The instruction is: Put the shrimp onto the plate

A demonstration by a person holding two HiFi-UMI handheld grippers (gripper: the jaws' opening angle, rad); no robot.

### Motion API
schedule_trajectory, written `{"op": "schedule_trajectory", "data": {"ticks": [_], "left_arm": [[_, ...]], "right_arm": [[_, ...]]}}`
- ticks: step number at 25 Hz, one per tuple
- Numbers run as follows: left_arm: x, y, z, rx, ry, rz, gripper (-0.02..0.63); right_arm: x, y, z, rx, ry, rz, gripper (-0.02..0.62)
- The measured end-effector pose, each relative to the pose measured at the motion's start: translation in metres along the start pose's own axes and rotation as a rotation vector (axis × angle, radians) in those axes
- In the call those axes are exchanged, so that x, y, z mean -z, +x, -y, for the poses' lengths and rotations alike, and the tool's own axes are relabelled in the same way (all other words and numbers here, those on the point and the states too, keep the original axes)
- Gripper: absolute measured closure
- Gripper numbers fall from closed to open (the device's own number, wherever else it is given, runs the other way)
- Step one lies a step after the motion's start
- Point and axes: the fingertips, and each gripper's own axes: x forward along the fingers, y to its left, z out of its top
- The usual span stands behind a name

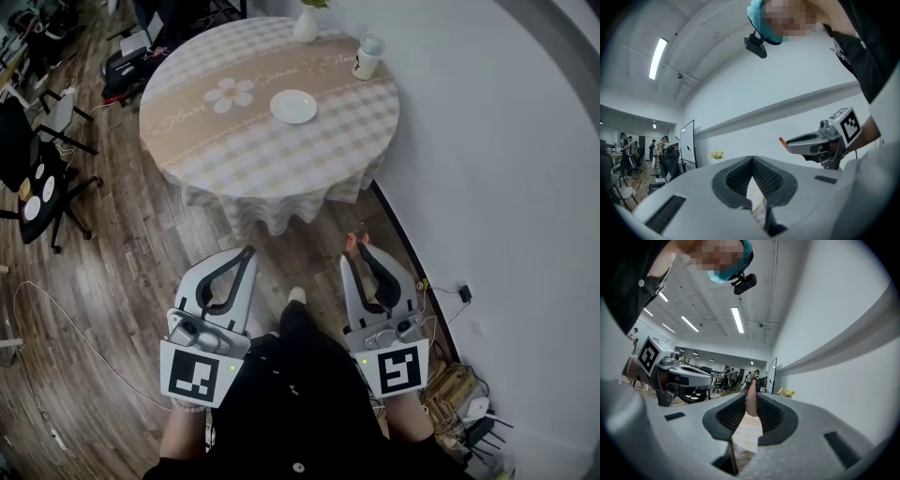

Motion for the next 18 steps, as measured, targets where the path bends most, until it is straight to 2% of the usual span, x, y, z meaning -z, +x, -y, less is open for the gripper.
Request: {"op": "schedule_trajectory", "data": {"ticks": [9,18], "left_arm": [[-0.004,0.056,-0.009,-0.050,0.002,-0.020,0.606],[-0.007,0.086,-0.026,-0.098,0.010,-0.019,0.606]], "right_arm": [[0.008,0.035,0.047,-0.056,0.007,0.018,0.538],[0.014,0.063,0.073,-0.091,-0.008,0.016,0.537]]}}
